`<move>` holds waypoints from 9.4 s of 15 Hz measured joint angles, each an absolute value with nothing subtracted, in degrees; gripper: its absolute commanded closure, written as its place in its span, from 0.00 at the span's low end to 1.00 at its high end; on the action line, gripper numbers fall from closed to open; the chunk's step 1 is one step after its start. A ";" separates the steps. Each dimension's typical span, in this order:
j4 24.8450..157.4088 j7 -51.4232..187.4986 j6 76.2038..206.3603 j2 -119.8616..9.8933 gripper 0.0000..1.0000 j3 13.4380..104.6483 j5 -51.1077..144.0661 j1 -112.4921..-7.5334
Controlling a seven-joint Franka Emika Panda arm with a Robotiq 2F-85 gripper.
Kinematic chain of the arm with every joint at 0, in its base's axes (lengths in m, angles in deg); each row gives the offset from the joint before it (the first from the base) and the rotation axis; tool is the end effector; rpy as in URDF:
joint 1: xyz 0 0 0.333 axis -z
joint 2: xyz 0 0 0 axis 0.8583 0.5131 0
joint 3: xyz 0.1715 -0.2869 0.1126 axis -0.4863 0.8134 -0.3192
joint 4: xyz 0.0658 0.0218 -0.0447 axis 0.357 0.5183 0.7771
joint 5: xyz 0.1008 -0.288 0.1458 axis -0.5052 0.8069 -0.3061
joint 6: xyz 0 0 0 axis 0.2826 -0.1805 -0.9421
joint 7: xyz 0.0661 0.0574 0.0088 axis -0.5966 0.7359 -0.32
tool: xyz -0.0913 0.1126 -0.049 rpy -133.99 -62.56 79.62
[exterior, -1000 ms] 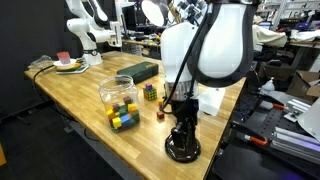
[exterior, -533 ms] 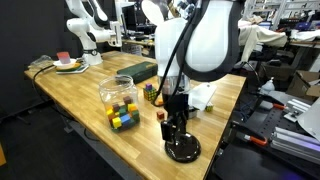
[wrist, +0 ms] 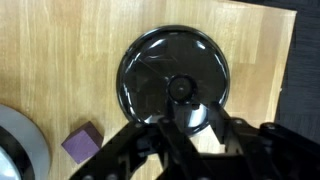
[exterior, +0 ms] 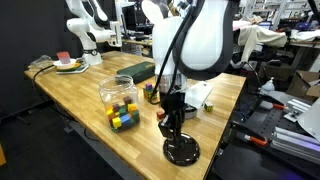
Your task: Pick up the lid and close the bowl
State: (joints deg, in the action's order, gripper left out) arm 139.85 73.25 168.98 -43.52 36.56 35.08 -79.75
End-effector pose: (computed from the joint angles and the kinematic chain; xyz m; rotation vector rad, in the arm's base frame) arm 0.3485 0.2916 0.1485 -2.9585 -0.5089 0.2601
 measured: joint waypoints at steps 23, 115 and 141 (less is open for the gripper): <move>141.10 73.24 168.78 -43.08 0.92 37.72 35.22 -79.90; 145.53 77.52 171.09 -55.16 0.27 46.43 25.51 -66.53; 144.62 70.22 170.28 -55.56 0.00 41.23 20.31 -61.75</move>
State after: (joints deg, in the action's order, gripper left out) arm 144.62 70.22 170.28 -55.56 41.23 20.31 -61.75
